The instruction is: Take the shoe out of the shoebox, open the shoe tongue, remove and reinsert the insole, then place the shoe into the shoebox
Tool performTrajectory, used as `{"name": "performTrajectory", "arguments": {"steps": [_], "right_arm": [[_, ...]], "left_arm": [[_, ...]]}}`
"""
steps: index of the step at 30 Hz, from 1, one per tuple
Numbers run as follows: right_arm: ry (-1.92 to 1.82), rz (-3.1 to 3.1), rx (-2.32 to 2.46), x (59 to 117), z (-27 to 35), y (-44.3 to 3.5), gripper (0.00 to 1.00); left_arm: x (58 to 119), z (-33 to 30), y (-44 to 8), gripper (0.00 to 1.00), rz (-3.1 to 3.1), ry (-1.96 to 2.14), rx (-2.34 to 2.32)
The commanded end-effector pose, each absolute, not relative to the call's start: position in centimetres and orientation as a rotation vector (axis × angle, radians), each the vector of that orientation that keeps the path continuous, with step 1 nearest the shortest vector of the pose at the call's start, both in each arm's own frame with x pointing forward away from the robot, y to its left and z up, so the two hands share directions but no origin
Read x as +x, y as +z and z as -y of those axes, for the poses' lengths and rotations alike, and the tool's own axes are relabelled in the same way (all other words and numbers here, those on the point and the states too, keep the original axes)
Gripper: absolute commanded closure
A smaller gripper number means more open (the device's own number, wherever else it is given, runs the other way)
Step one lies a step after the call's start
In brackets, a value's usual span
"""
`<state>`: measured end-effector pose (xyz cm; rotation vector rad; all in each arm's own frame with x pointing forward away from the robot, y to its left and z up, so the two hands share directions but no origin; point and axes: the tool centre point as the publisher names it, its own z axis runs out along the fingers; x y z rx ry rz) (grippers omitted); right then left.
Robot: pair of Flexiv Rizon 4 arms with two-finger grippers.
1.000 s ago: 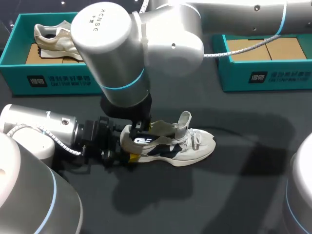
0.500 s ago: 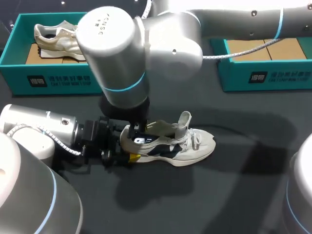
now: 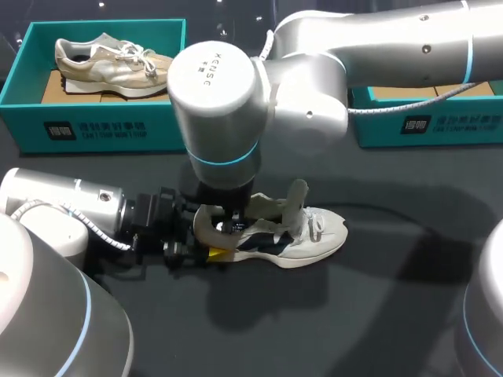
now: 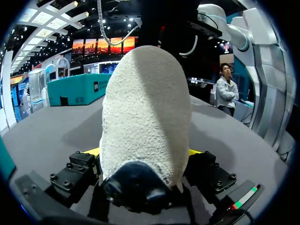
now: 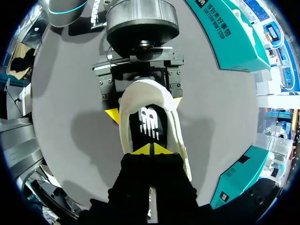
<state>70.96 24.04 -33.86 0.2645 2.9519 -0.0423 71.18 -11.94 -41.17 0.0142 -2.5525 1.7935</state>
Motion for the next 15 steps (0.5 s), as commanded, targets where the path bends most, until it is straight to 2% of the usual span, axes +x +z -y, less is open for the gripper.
{"name": "performTrajectory", "arguments": {"steps": [1, 15], "right_arm": [[-0.032, -2.961, 0.265, 71.5, -23.9, -35.4, 1.00], [0.023, -2.951, 0.369, 72.6, -20.4, -37.5, 1.00]], "left_arm": [[71.2, 11.9, -41.1, 1.00, 2.554, 1.793, 0.015], [71.2, 11.9, -41.1, 1.00, 2.554, 1.793, 0.015]]}}
